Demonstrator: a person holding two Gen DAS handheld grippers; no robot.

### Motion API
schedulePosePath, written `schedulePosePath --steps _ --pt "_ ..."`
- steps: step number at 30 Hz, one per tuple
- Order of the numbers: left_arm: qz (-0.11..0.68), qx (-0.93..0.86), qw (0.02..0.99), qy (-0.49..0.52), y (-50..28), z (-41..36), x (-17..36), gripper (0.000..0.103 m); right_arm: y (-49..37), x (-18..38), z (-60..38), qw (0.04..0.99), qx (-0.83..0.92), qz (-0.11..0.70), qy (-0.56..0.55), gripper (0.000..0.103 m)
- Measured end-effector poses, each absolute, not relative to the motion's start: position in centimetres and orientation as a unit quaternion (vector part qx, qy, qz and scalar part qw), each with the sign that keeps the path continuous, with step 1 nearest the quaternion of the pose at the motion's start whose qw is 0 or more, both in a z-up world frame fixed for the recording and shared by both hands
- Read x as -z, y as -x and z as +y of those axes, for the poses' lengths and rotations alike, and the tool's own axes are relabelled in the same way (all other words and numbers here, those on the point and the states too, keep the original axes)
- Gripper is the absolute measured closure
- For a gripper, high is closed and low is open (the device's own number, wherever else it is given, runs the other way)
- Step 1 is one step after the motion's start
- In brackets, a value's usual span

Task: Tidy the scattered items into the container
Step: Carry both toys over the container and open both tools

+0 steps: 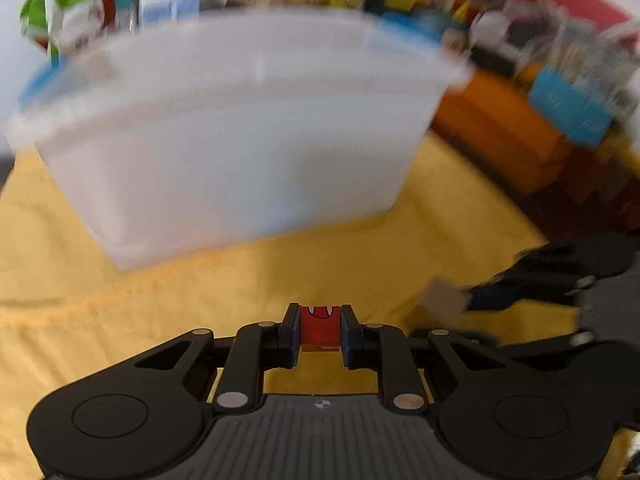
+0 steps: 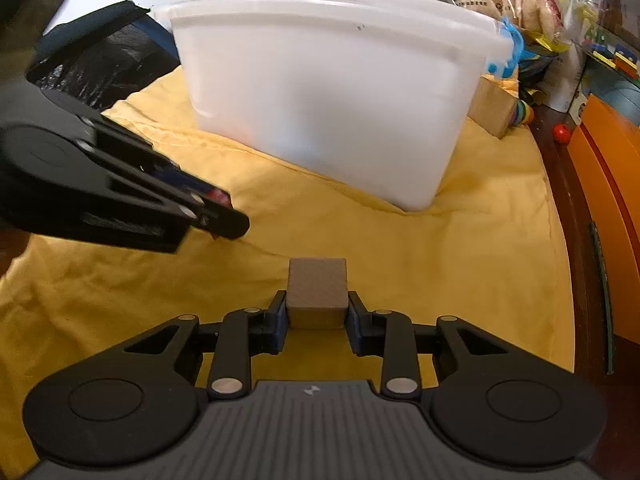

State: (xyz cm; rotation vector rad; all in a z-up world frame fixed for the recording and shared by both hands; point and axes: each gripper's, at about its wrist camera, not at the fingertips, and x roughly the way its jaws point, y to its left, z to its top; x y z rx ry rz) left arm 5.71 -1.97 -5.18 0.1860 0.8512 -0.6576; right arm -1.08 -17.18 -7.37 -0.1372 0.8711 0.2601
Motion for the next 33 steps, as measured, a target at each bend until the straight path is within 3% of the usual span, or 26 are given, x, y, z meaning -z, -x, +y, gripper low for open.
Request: schedulePosePath --steps 6,11,15,22,23,24,26,31,33 --pt "0.3 0.294 0.905 -0.066 -6.7 -0.9 -4.5 0.081 1.3 -1.1 -16.9 0.933 -0.14 0.32 0.089 0.071" --pt "0.259 0.231 0.935 -0.07 -11.1 -1.7 -7.1 0.081 -2.0 -5.7 -17.8 0.96 -0.103 0.249 0.079 0.07" --pt "0.28 0.186 0.938 -0.086 -14.2 -3.0 -5.6 0.081 -6.0 -5.7 -17.8 0.962 -0.066 0.253 0.078 0.07" --pt "0.37 0.151 0.909 -0.121 -17.8 -3.4 0.6 0.079 -10.3 -1.0 -17.3 0.94 -0.04 0.333 0.064 0.07" --pt "0.38 0.156 0.905 -0.113 -17.9 -3.2 0.9 0.071 -10.2 -0.8 -17.4 0.941 -0.046 0.333 0.052 0.069" --pt "0.385 0.157 0.903 -0.109 -17.8 -3.1 1.1 0.058 -10.1 -0.8 -17.5 0.941 -0.047 0.332 0.046 0.061" --pt "0.376 0.153 0.908 -0.109 -17.3 -2.8 0.9 0.046 -9.9 -1.1 -17.3 0.942 -0.041 0.328 0.057 0.053" --pt "0.332 0.164 0.925 -0.089 -15.2 -1.9 -1.9 0.044 -8.6 -3.0 -17.3 0.953 -0.058 0.294 0.052 0.053" --pt "0.313 0.168 0.931 -0.083 -14.1 -1.5 -3.4 0.038 -7.9 -3.8 -17.2 0.956 -0.065 0.284 0.046 0.053"
